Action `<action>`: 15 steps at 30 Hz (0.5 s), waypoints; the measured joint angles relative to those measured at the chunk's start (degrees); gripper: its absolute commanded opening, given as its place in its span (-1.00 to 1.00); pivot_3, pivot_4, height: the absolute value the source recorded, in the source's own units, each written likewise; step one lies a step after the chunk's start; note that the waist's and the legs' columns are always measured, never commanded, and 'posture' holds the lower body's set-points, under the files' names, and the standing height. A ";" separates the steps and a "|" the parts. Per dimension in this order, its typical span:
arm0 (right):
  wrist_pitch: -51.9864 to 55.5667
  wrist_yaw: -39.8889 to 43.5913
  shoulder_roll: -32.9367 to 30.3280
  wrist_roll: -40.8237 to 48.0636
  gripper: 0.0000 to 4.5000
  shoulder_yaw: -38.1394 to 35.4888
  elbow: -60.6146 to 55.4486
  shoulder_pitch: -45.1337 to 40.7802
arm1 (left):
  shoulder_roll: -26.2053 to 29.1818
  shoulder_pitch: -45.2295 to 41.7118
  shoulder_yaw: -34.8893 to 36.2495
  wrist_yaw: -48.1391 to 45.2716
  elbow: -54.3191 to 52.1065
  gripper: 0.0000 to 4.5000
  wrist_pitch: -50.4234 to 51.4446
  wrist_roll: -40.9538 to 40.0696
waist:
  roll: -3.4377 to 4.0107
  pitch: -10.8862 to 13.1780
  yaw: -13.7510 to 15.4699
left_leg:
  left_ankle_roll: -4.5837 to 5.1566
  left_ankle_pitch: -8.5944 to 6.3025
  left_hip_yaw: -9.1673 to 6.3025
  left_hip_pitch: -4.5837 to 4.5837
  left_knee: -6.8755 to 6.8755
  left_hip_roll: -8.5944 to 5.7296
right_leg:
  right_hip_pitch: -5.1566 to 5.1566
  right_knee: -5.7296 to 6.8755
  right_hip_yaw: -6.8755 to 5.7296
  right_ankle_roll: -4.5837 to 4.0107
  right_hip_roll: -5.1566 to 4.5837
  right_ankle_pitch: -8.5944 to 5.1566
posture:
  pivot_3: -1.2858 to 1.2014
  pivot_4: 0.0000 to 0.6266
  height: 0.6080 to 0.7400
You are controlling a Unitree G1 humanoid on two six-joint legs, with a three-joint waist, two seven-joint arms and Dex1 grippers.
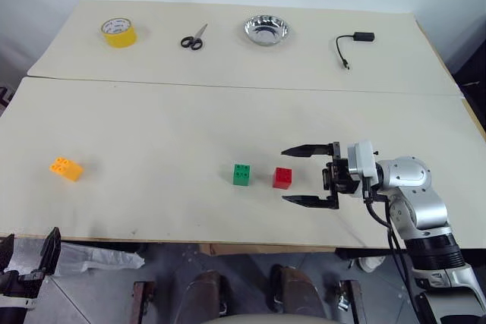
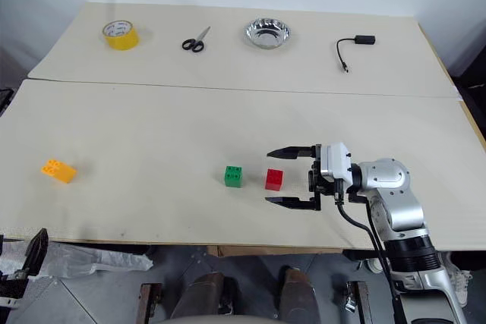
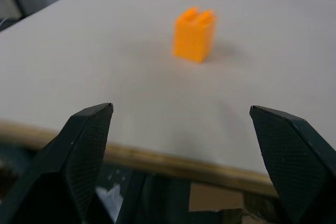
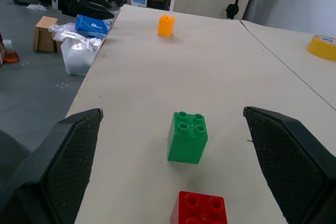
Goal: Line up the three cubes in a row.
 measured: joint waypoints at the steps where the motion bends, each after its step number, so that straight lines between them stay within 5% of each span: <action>1: 0.00 -0.05 -0.08 0.01 1.00 -0.08 0.01 0.00 | 1.32 -1.16 -0.61 0.00 0.26 0.96 0.67 -0.37 | 0.00 0.00 0.15 | 0.00 0.00 -0.01 0.00 0.02 0.00 | 0.00 0.02 -0.01 -0.01 0.01 0.00 | 0.03 -0.52 1.00; 8: -0.22 -0.89 -0.20 -0.63 1.00 -0.15 0.18 0.01 | 15.75 -15.03 -5.52 -2.57 11.84 0.96 3.26 -0.27 | 0.01 -0.01 -0.28 | -0.02 -0.02 0.13 -0.02 0.03 -0.01 | -0.20 0.33 -0.15 -0.05 0.20 -0.02 | 0.03 -0.52 1.00; 15: -0.31 -2.65 -0.22 -1.61 1.00 -0.23 0.03 0.31 | 24.33 -23.43 -9.42 -6.71 25.10 0.96 4.26 1.89 | -0.02 -0.02 -1.15 | 0.01 -0.04 0.63 -0.01 -0.04 -0.02 | -0.52 0.64 -0.28 -0.05 0.24 -0.03 | 0.03 -0.52 1.00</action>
